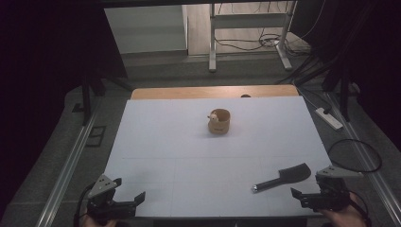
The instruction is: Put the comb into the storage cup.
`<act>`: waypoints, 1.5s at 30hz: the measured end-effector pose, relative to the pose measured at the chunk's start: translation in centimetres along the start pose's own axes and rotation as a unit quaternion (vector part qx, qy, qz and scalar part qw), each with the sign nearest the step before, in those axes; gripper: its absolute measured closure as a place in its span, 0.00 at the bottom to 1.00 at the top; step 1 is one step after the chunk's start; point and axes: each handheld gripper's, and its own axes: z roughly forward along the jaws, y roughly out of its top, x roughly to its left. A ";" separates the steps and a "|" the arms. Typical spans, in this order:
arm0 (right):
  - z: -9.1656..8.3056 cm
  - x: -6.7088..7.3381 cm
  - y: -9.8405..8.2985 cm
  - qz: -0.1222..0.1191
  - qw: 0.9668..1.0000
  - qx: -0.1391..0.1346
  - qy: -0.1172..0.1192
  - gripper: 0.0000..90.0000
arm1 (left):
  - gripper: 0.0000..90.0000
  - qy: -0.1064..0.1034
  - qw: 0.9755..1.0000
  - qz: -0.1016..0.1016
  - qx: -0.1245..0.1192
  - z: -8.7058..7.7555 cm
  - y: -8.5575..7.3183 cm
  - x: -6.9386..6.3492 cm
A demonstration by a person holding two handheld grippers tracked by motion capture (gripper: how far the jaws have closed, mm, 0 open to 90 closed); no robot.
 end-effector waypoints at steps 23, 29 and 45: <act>0.2 0.0 0.1 -0.001 1.000 0.011 0.002 0.00 | 0.01 -0.005 1.000 -0.008 -0.004 -0.1 -0.1 0.2; 0.3 -0.1 0.3 0.000 1.000 0.015 0.006 0.00 | 0.01 -0.007 1.000 -0.007 -0.004 -0.1 -0.1 0.2; 0.8 -0.6 1.2 -0.018 0.999 0.017 0.028 0.00 | 0.01 -0.010 1.000 -0.014 -0.007 -0.1 -0.1 0.4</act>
